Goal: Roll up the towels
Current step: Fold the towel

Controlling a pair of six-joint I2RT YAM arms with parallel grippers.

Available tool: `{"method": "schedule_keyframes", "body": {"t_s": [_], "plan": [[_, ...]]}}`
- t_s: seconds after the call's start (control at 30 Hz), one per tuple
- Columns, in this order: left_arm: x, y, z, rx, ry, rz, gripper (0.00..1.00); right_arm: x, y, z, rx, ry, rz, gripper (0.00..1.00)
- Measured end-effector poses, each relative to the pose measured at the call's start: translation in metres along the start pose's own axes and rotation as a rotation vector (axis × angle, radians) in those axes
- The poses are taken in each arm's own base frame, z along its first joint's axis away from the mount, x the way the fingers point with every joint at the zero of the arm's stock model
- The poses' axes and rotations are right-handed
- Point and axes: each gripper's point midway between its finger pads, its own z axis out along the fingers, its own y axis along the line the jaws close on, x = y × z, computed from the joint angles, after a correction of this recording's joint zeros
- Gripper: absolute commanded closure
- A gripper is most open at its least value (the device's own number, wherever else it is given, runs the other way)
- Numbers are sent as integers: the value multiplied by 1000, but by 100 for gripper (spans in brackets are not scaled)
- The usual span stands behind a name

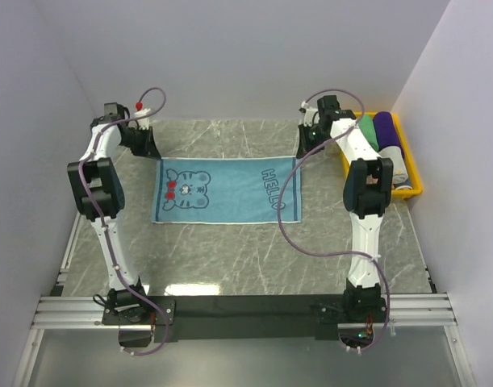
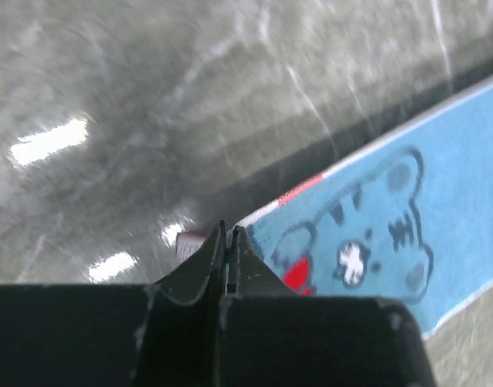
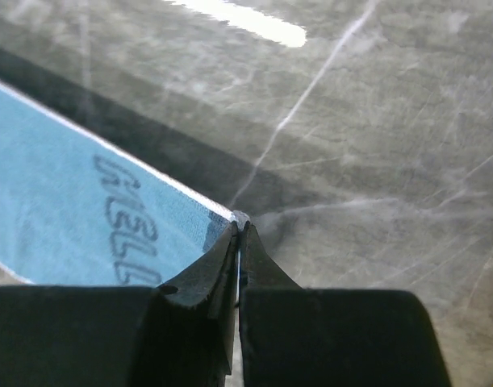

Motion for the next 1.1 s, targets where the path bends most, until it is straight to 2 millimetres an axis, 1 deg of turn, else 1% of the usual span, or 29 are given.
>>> {"method": "schedule_keyframes", "body": {"t_s": [0.1, 0.2, 0.43, 0.5, 0.53, 0.6, 0.8, 0.87, 0.97, 1.1], "plan": [[11, -8, -11, 52, 2, 47, 100, -1, 11, -16, -30, -20, -36, 100], [24, -19, -28, 102, -4, 105, 100, 9, 21, -30, -62, -21, -70, 100], [53, -42, -81, 177, -46, 300, 99, 50, 45, -62, -131, 3, -125, 100], [64, -45, -90, 196, -45, 359, 99, 60, 49, -65, -144, 12, -138, 100], [69, -46, -92, 208, -40, 377, 99, 66, 50, -66, -151, 19, -143, 100], [88, -50, -94, 242, -12, 409, 99, 76, 51, -65, -163, 36, -149, 100], [156, -62, -84, 331, 94, 425, 99, 116, 49, -51, -171, 127, -141, 100], [174, -66, -81, 341, 121, 415, 99, 127, 48, -47, -163, 156, -137, 100], [184, -65, -79, 330, 135, 411, 99, 130, 50, -44, -153, 165, -150, 100], [185, -58, -77, 275, 129, 415, 99, 127, 52, -39, -144, 163, -168, 100]]}}
